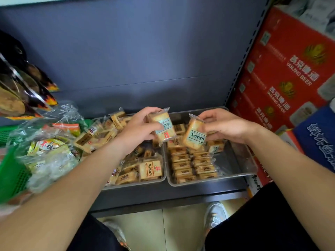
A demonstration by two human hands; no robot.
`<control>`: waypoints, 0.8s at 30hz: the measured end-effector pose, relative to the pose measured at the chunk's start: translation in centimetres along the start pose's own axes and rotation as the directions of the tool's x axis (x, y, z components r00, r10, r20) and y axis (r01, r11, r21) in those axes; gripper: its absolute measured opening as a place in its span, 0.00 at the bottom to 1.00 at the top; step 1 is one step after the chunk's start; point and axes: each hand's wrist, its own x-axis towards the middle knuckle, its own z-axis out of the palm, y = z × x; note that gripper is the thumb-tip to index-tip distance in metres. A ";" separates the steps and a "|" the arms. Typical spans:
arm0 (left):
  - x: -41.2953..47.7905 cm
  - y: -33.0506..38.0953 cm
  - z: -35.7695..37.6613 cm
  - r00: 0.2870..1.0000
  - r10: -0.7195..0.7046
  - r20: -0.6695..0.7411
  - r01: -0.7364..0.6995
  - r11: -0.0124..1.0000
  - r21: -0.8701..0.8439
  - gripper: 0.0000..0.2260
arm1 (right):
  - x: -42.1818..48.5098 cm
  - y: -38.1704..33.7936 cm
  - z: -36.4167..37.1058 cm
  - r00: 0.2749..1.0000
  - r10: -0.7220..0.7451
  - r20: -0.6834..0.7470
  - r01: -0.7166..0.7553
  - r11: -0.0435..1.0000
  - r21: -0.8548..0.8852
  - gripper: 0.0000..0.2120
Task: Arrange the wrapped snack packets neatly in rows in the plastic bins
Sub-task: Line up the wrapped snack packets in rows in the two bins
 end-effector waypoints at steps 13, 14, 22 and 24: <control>2.5 -1.2 1.8 0.994 -0.061 -0.092 0.072 0.991 0.116 0.20 | 0.8 1.1 -3.5 0.992 0.072 -0.108 -0.084 0.990 -0.110 0.10; 2.6 -1.3 2.2 0.995 -0.073 -0.068 0.080 0.992 0.103 0.22 | 0.6 1.5 -4.0 0.986 0.081 -0.147 -0.095 0.991 -0.092 0.10; 3.5 -1.2 6.9 0.985 -0.112 0.133 0.119 0.992 -0.044 0.17 | -1.6 4.0 -5.7 0.982 0.109 -0.154 -0.111 0.994 -0.003 0.13; 4.0 -0.9 8.5 0.981 -0.129 0.146 0.144 0.984 -0.102 0.14 | -1.8 4.5 -5.4 0.986 0.105 -0.133 -0.107 0.994 -0.008 0.13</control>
